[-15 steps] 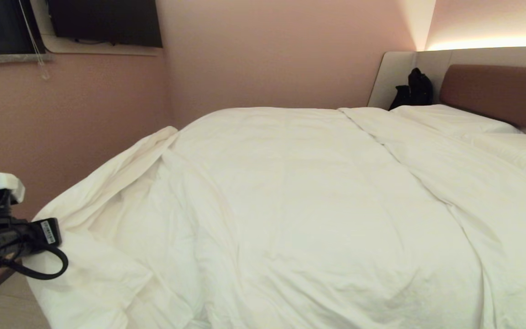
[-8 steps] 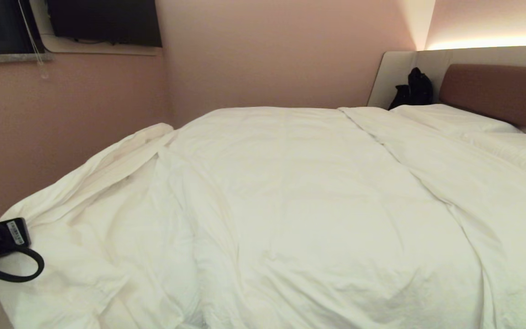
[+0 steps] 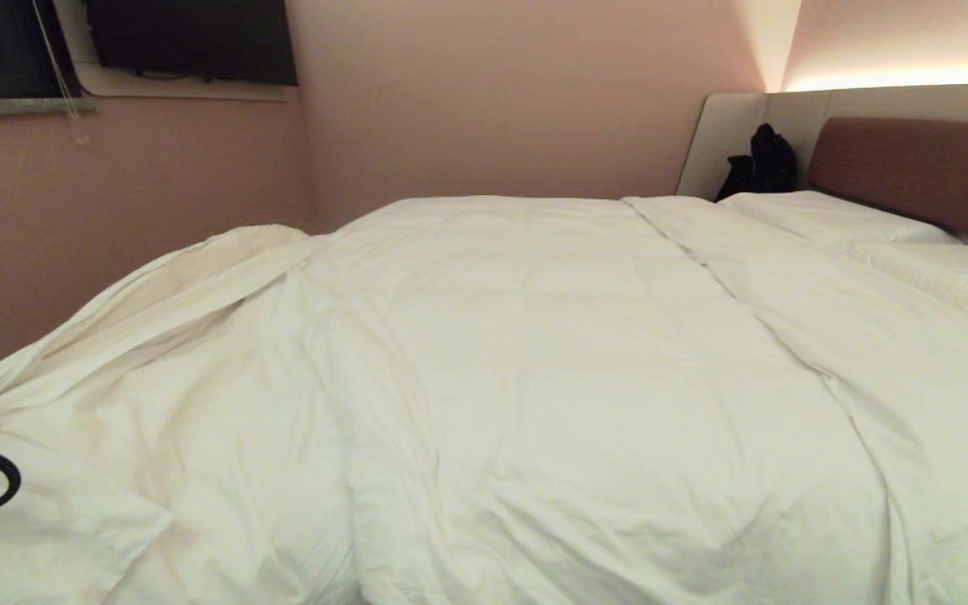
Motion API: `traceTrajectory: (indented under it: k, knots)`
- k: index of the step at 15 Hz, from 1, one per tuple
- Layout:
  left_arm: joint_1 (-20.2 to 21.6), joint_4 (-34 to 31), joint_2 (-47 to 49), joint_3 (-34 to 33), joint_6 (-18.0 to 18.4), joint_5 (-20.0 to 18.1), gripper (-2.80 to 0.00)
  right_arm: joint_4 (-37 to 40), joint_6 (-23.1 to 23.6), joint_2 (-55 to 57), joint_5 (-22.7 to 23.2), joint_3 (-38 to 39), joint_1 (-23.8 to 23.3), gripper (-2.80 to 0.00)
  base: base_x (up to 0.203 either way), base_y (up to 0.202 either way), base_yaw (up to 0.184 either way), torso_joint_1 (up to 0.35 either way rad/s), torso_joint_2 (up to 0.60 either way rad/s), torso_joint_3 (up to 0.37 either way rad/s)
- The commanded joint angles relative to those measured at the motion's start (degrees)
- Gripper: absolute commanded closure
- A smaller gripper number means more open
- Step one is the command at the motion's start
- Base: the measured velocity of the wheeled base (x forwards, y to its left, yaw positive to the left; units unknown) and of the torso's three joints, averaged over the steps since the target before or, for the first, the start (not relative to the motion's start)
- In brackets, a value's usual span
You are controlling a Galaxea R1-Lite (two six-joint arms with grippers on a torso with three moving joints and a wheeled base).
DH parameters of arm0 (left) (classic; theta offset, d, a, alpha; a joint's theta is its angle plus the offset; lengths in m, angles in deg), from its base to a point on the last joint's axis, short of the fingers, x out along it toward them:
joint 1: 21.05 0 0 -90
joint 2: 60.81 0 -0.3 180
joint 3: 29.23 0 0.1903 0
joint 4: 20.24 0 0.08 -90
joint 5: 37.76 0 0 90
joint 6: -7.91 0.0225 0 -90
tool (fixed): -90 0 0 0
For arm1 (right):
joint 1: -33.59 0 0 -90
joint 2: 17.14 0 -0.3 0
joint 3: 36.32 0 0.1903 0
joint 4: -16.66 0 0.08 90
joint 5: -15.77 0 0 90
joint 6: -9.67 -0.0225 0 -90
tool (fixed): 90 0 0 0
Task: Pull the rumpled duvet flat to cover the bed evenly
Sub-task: Flatten the corners of the folded blanket
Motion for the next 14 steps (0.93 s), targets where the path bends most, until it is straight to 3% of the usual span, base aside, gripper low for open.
traceTrajectory:
  k: [1, 9, 14]
  knots:
    - [1.2, 0.3, -0.7, 0.4, -0.1, 0.3, 0.00, -0.1, 0.0, 0.0, 0.0, 0.0, 0.0, 0.00, 0.000, 0.000, 0.000, 0.000, 0.00, 0.000]
    - [8.4, 0.5, -5.2, 2.2, 0.3, 3.2, 0.00, -0.1, 0.0, 0.1, 0.0, 0.0, 0.0, 0.00, 0.000, 0.000, 0.000, 0.000, 0.00, 0.000]
    - [10.5, 0.5, -4.2, 6.5, 0.9, 3.3, 0.00, -0.1, 0.0, 0.1, 0.0, 0.0, 0.0, 0.00, 0.000, 0.000, 0.000, 0.000, 0.00, 0.000]
